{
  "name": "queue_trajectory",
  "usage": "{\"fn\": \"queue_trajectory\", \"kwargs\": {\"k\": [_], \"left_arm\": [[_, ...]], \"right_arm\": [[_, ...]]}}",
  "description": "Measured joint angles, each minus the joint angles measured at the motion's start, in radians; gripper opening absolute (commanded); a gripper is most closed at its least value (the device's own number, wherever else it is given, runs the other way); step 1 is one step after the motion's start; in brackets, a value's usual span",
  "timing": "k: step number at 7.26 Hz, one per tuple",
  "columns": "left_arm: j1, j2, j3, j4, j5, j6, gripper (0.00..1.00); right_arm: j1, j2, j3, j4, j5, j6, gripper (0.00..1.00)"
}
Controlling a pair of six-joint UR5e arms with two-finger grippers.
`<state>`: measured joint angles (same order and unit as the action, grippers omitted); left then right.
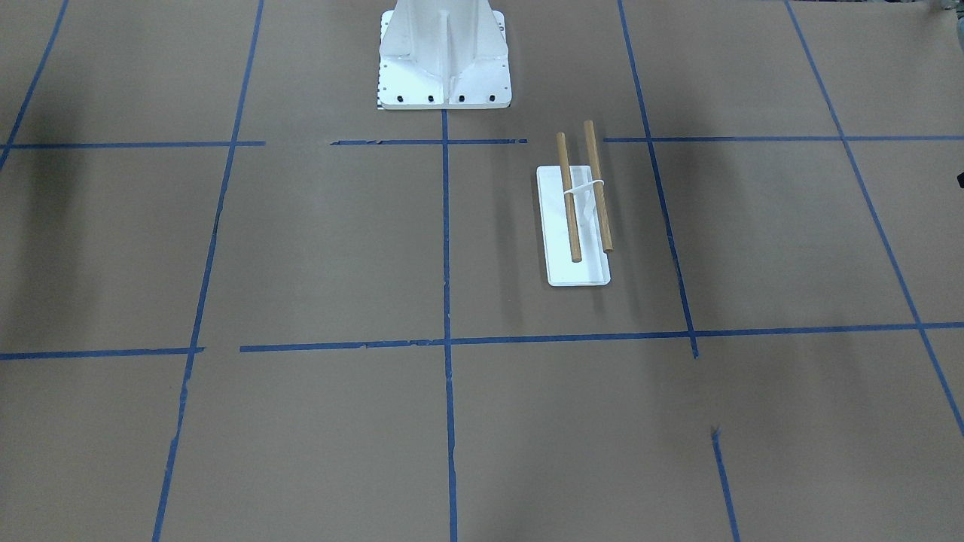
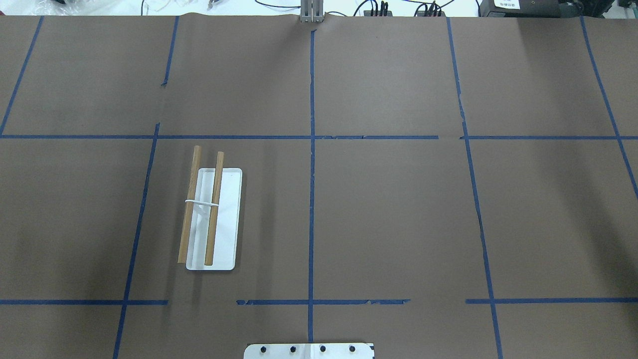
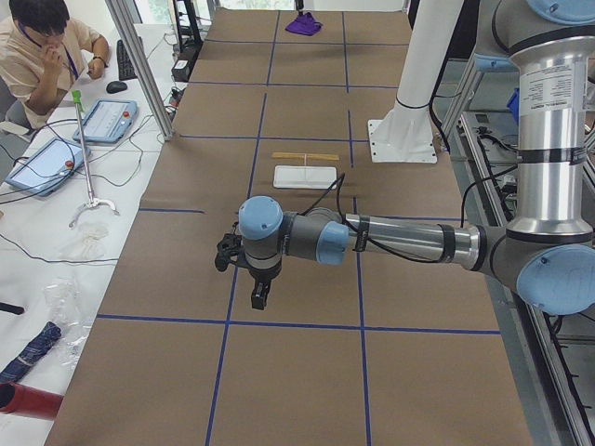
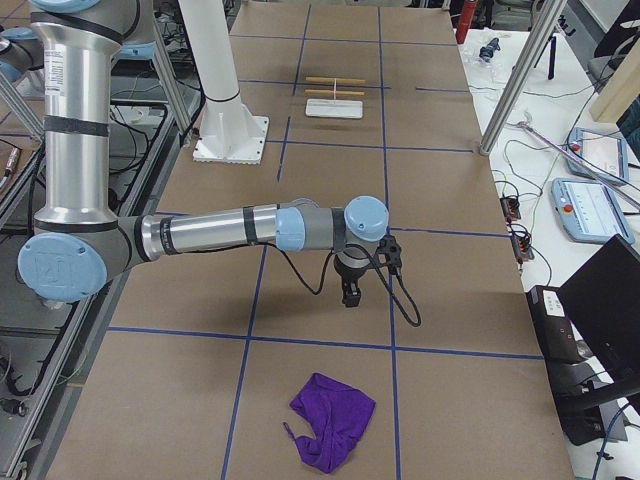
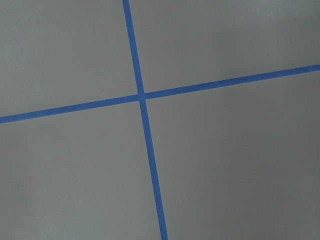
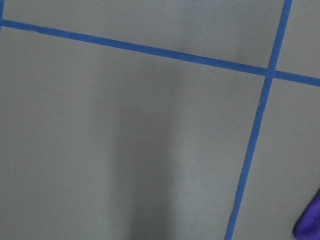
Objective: Hang towel on rack
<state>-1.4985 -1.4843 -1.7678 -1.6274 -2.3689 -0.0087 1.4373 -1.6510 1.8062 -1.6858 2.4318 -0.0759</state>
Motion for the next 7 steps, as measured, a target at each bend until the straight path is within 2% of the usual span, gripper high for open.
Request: {"fn": "queue_trajectory", "kwargs": {"k": [4, 7], "left_arm": [[0.003, 0.011, -0.054, 0.002, -0.003, 0.010, 1.00], [0.023, 0.020, -0.042, -0.006, -0.005, 0.012, 1.00]], "right_arm": [[0.000, -0.006, 0.006, 0.000, 0.004, 0.001, 1.00], [-0.007, -0.012, 0.083, 0.000, 0.001, 0.062, 1.00]]}}
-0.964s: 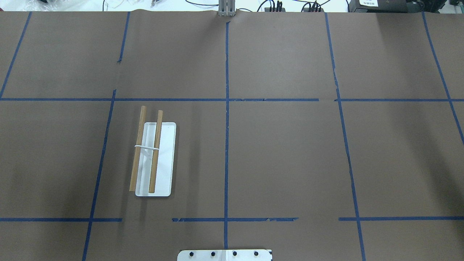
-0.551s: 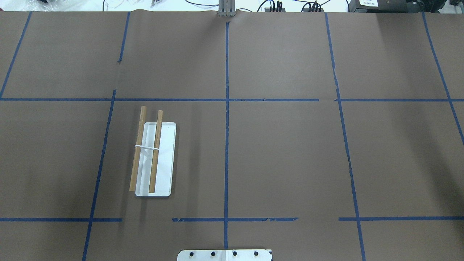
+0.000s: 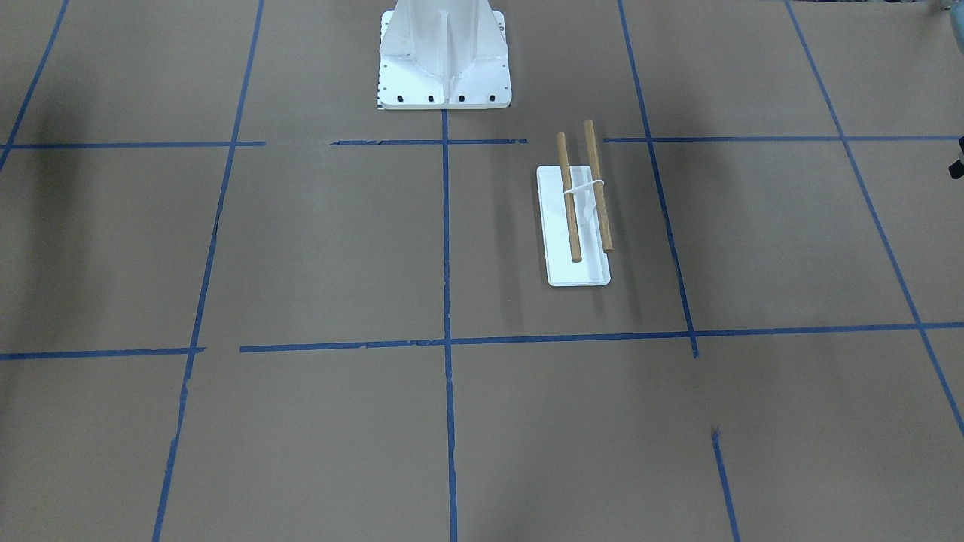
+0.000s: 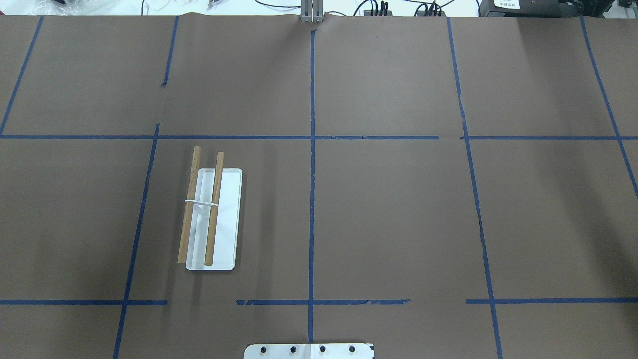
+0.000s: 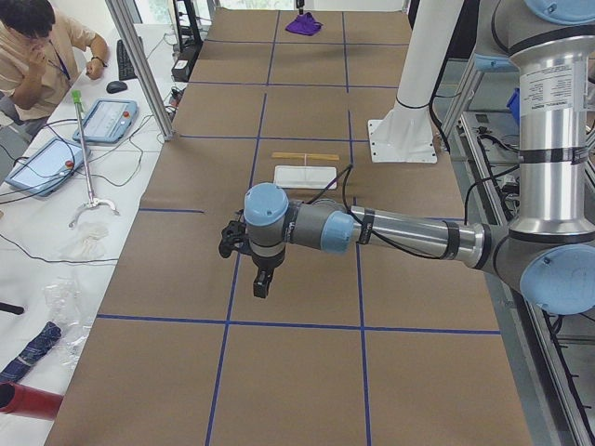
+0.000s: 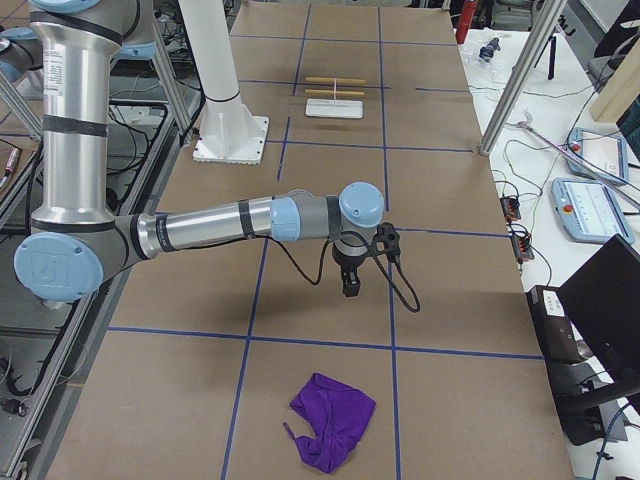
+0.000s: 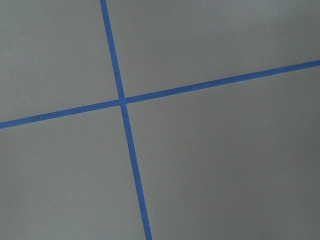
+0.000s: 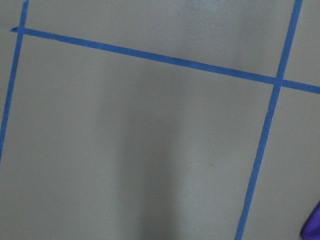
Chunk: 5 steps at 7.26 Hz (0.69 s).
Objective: Hang towel on rack
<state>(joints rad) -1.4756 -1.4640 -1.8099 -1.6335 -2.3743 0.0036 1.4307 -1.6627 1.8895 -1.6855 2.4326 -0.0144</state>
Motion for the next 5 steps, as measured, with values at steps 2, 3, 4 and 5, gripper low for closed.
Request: {"fn": "queue_trajectory", "kwargs": {"k": [2, 3, 4, 5], "left_arm": [[0.041, -0.003, 0.019, -0.017, 0.001, -0.003, 1.00], [0.059, -0.004, 0.030, -0.023, 0.001, -0.006, 1.00], [0.067, -0.005, 0.035, -0.026, 0.000, -0.008, 1.00], [0.070, -0.005, 0.039, -0.027, 0.000, -0.009, 1.00]], "right_arm": [[-0.024, -0.014, 0.026, 0.001, -0.035, 0.089, 1.00], [-0.027, -0.032, 0.019, 0.001, -0.059, 0.082, 1.00], [-0.028, -0.046, -0.001, 0.000, -0.081, 0.036, 1.00], [-0.026, -0.056, -0.028, 0.000, -0.100, -0.019, 0.99]]}}
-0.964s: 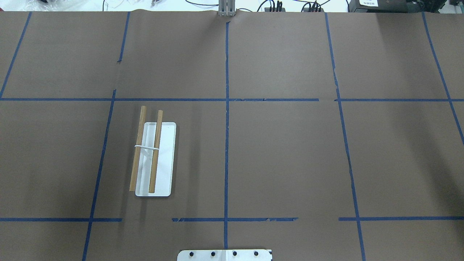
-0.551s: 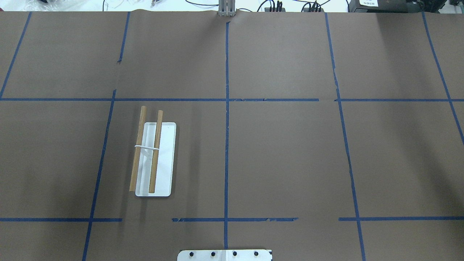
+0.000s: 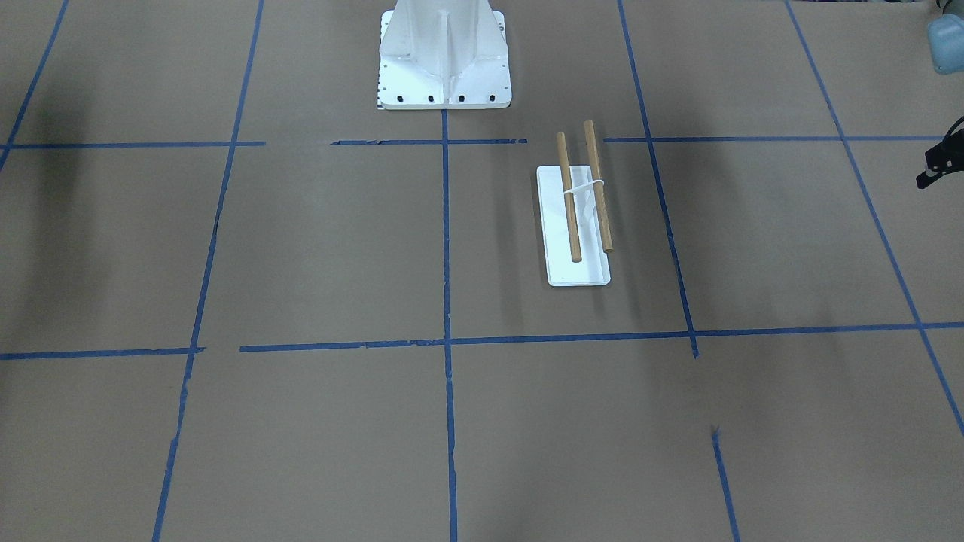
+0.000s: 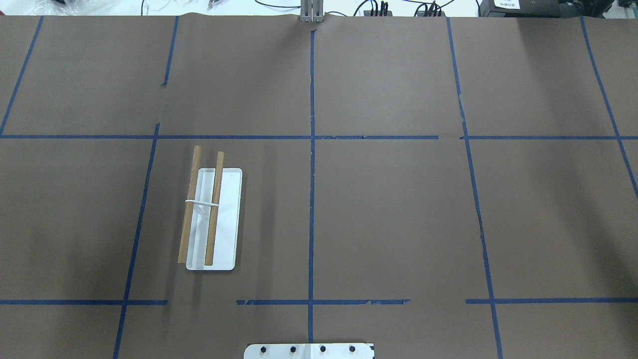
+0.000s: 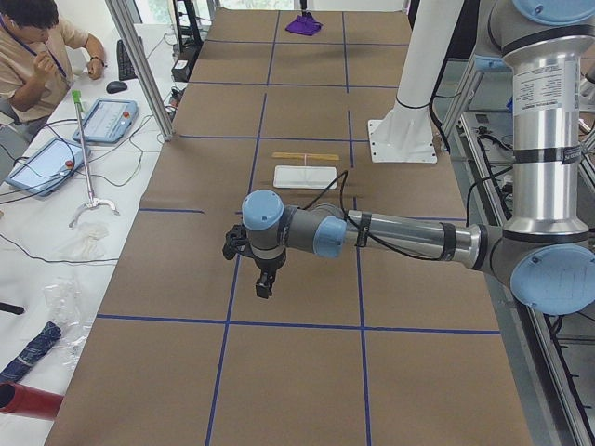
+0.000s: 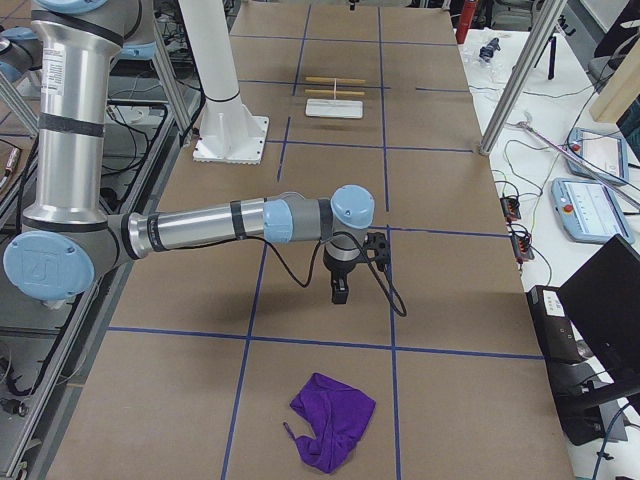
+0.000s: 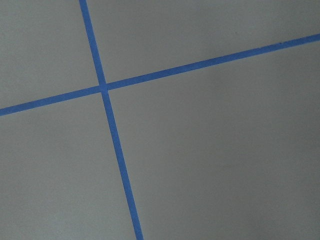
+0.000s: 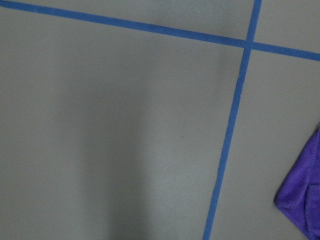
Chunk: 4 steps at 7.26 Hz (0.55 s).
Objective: Hang towel on rack
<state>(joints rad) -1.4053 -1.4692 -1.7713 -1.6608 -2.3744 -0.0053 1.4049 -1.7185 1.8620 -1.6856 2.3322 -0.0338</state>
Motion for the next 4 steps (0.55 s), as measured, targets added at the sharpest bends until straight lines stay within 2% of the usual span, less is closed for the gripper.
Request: {"fn": "queue_trajectory", "kwargs": {"k": [1, 2, 4], "left_arm": [[0.001, 0.000, 0.003, -0.001, 0.000, -0.001, 1.00], [0.001, 0.000, 0.003, -0.002, -0.001, -0.001, 1.00], [0.002, 0.001, 0.004, -0.001, -0.002, -0.002, 1.00]], "right_arm": [[0.006, -0.010, -0.037, 0.018, -0.023, -0.047, 0.98], [0.021, -0.016, -0.112, 0.086, -0.041, -0.083, 0.94], [0.086, -0.010, -0.343, 0.299, -0.048, -0.141, 0.88]]}}
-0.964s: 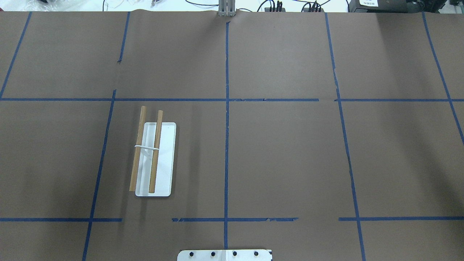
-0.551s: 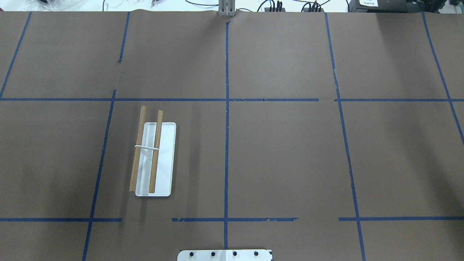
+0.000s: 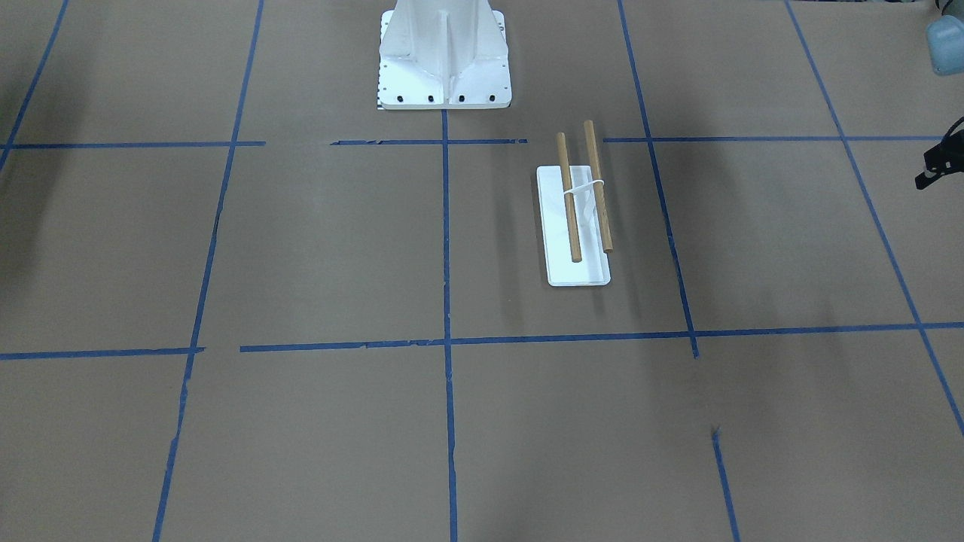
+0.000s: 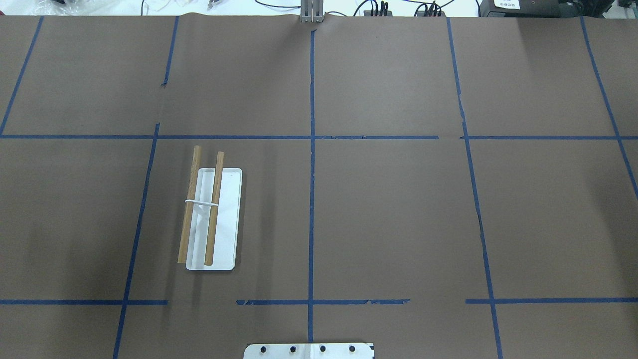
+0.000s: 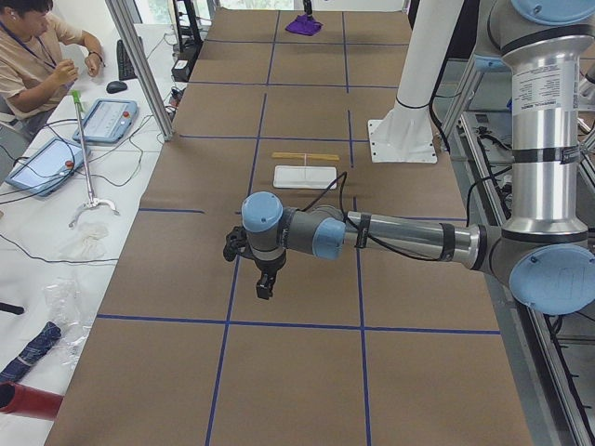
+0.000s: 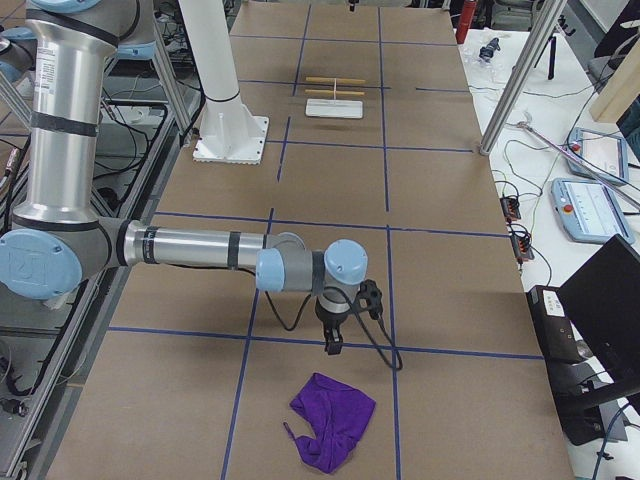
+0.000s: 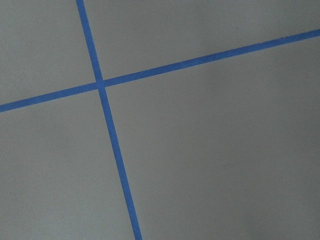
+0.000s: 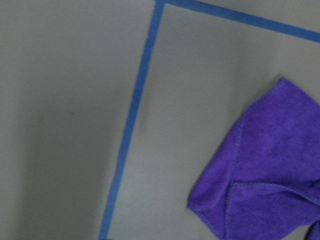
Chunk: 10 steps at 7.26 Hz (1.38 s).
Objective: Hang towel on rack
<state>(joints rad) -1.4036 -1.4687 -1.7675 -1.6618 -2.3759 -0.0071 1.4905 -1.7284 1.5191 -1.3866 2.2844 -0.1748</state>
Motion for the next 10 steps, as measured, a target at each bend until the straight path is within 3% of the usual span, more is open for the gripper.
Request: {"fn": "queue_trajectory", "kwargs": {"k": [1, 4, 7, 10], "left_arm": [[0.000, 0.000, -0.001, 0.000, 0.000, 0.000, 1.00], [0.000, -0.001, -0.002, -0.001, -0.001, -0.001, 1.00], [0.000, -0.005, -0.006, -0.001, -0.034, -0.001, 1.00], [-0.001, -0.007, -0.012, 0.000, -0.040, -0.002, 1.00]], "right_arm": [[0.044, 0.025, -0.120, 0.072, 0.002, -0.053, 0.82], [0.191, 0.152, -0.414, 0.145, 0.000, -0.131, 0.81], [0.232, 0.180, -0.550, 0.213, -0.057, -0.092, 0.78], [0.232, 0.189, -0.615, 0.251, -0.077, -0.049, 0.77]]}}
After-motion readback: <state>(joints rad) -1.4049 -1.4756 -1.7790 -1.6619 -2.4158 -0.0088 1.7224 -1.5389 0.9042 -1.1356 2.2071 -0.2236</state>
